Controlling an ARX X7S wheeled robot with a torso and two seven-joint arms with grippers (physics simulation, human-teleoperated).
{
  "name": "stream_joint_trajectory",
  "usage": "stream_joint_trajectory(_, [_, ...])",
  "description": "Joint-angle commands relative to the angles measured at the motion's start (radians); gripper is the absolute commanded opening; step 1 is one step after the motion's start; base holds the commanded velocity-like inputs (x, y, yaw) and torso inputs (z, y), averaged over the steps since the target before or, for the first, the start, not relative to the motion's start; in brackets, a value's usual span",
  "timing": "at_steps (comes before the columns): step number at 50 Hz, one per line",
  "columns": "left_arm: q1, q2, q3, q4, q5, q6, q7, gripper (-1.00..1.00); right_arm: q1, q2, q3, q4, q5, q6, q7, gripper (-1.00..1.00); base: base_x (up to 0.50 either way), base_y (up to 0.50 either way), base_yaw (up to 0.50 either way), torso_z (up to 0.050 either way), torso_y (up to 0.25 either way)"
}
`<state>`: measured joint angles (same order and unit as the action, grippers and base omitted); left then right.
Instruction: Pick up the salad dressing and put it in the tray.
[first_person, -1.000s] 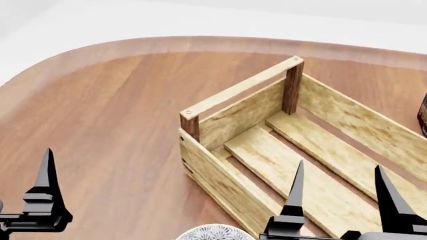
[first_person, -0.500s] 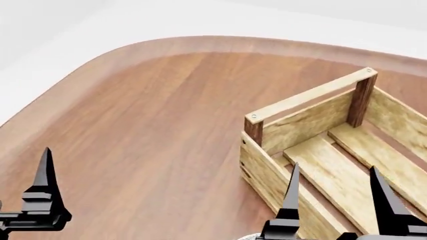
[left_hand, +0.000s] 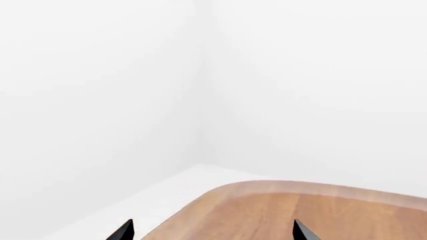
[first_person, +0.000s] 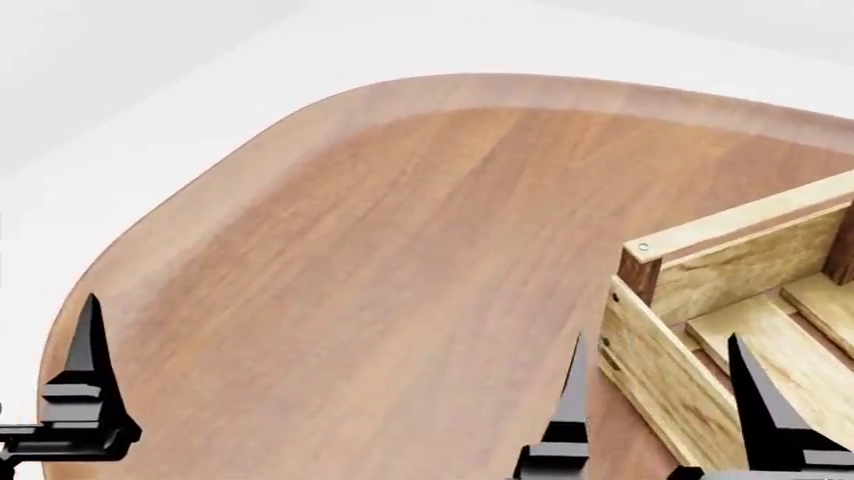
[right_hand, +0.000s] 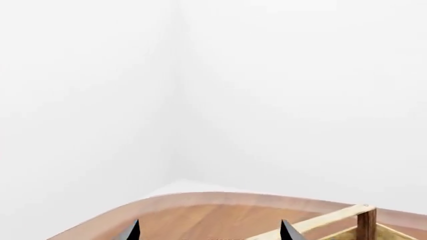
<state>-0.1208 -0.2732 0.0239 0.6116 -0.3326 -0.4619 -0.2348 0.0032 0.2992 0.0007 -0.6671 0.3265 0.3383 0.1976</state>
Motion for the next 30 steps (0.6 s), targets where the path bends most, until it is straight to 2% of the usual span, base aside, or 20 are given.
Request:
stream_joint_trajectory(1, [0.0,-0.003,0.003,-0.001,-0.005,0.003,-0.005,1.0,-0.005,0.033,-0.051,0.015,-0.023,-0.013,-0.041,1.0,0.0,0.0,0.0,0.0,0.0])
stream_joint_trajectory(6, [0.0,-0.005,0.004,-0.002,-0.007,0.003,-0.006,1.0,-0.03,0.096,-0.118,0.019,-0.07,-0.041,-0.115,1.0,0.0,0.0,0.0,0.0,0.0])
stream_joint_trajectory(19, [-0.005,-0.011,0.008,0.002,-0.015,-0.003,-0.012,1.0,-0.086,0.212,-0.173,0.016,-0.072,-0.013,-0.222,1.0,0.0,0.0,0.0,0.0,0.0])
stream_joint_trajectory(30, [-0.01,-0.014,0.013,0.0,-0.019,-0.006,-0.016,1.0,-0.09,0.227,-0.195,-0.01,-0.018,-0.013,-0.275,1.0,0.0,0.0,0.0,0.0,0.0])
